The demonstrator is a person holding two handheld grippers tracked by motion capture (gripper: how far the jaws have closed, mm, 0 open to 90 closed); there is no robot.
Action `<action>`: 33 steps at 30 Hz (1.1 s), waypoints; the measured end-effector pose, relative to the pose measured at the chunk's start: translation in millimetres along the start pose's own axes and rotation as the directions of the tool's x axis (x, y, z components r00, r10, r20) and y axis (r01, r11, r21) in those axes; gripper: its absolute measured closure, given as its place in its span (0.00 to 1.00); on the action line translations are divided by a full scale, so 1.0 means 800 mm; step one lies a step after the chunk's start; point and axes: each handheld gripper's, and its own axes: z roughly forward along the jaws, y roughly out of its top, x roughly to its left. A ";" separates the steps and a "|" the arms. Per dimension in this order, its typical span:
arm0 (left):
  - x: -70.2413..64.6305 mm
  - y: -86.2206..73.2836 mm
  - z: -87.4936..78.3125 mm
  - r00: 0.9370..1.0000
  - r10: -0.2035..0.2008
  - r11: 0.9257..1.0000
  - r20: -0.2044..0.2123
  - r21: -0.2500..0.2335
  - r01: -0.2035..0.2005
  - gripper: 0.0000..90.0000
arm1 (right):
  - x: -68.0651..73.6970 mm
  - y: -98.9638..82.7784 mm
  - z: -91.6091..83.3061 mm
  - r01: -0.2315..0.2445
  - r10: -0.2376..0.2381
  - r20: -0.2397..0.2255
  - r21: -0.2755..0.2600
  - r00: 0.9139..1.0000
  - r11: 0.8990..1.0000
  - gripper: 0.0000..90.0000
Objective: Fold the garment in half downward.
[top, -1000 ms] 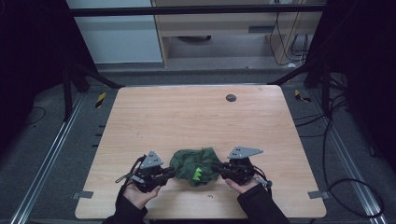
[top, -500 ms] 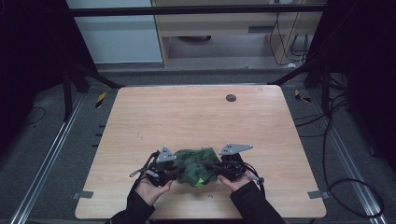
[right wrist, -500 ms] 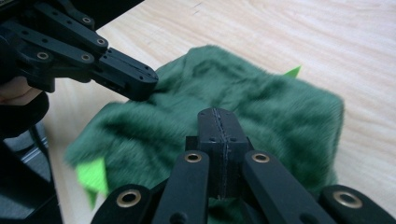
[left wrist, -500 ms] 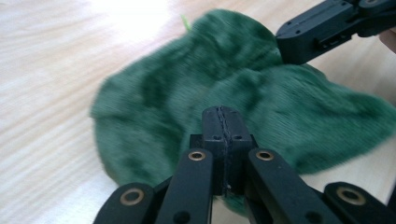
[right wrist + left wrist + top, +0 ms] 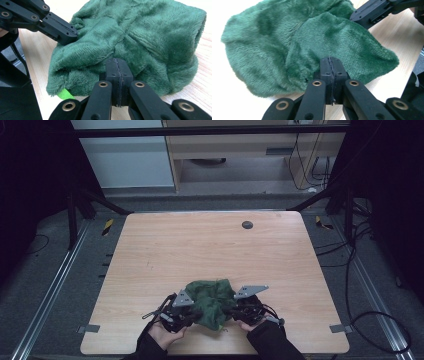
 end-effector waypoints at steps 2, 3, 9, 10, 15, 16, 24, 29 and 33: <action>0.006 0.002 -0.007 1.000 -0.011 1.000 -0.014 -0.024 0.011 0.98 | 0.000 0.002 -0.003 0.001 -0.001 0.001 -0.015 1.000 1.000 1.00; 0.010 0.003 -0.012 1.000 -0.019 0.999 -0.025 -0.038 0.018 0.96 | -0.001 0.004 -0.007 0.006 -0.006 0.001 -0.036 1.000 0.999 1.00; 0.040 0.001 -0.030 0.988 -0.048 0.996 -0.145 -0.084 0.036 0.86 | -0.018 0.009 -0.033 -0.021 0.030 0.069 -0.134 0.997 0.991 0.93; 0.047 -0.001 -0.032 0.986 -0.061 0.995 -0.158 -0.083 0.048 0.84 | -0.024 0.008 -0.037 -0.027 0.041 0.089 -0.148 0.995 0.989 0.92; 0.080 -0.010 -0.043 0.967 -0.127 0.987 -0.221 -0.123 0.102 0.69 | -0.054 0.001 -0.057 -0.069 0.103 0.180 -0.189 0.978 0.980 0.82; 0.085 -0.012 -0.046 0.963 -0.137 0.986 -0.232 -0.126 0.110 0.67 | -0.060 -0.002 -0.060 -0.080 0.117 0.196 -0.188 0.974 0.979 0.80; 0.124 -0.036 -0.061 0.930 -0.159 0.983 -0.331 -0.138 0.119 0.47 | -0.102 -0.023 -0.083 -0.131 0.196 0.353 -0.200 0.915 0.971 0.56; 0.144 -0.047 -0.065 0.910 -0.182 0.981 -0.373 -0.135 0.141 0.38 | -0.121 -0.035 -0.096 -0.150 0.225 0.410 -0.207 0.884 0.967 0.43; 0.157 -0.056 -0.067 0.895 -0.206 0.977 -0.395 -0.130 0.168 0.34 | -0.133 -0.043 -0.103 -0.191 0.265 0.424 -0.211 0.866 0.959 0.36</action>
